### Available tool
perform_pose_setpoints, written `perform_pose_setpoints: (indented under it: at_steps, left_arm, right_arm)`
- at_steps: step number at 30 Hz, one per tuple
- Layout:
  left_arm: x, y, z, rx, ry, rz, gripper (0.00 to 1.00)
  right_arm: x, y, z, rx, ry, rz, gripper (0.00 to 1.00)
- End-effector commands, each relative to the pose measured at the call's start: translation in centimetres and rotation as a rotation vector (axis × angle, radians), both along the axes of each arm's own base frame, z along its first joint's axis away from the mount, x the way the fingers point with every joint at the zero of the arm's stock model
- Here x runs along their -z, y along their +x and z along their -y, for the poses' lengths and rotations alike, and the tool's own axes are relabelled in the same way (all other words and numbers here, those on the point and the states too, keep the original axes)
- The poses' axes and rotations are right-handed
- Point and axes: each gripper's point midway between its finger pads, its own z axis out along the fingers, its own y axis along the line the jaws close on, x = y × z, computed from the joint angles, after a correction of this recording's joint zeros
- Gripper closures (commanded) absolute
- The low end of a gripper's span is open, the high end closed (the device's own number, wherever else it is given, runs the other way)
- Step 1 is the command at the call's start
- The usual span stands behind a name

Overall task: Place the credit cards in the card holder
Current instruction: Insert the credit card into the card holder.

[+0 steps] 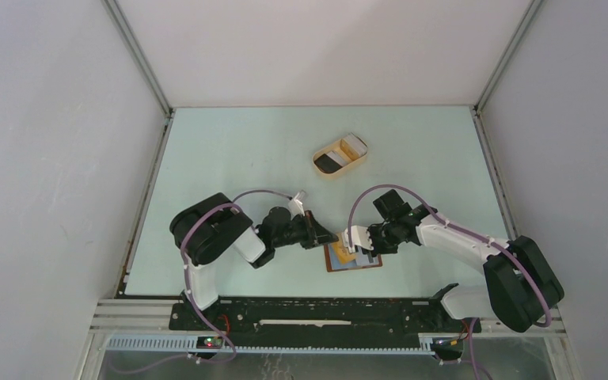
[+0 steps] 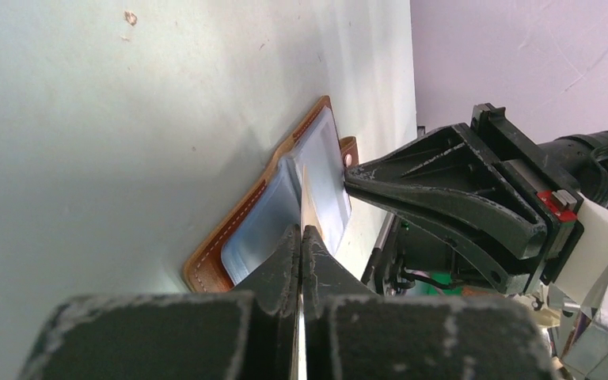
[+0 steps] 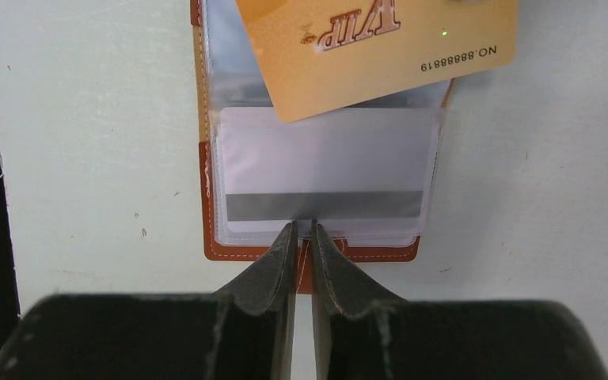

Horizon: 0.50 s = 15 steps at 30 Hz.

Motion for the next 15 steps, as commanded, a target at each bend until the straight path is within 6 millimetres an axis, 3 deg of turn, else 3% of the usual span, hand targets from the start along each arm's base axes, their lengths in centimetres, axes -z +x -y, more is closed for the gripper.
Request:
perform_pose_setpoints:
  at_steps: [1, 15]
  left_arm:
    - [-1.0, 1.1, 0.9, -0.005, 0.014, 0.065, 1.00]
    - [0.3, 0.1, 1.3, -0.003, 0.102, 0.050, 1.00]
  right_arm:
    - [-0.6, 0.6, -0.6, -0.014, 0.004, 0.021, 0.82]
    - [-0.8, 0.5, -0.7, -0.014, 0.007, 0.020, 0.82]
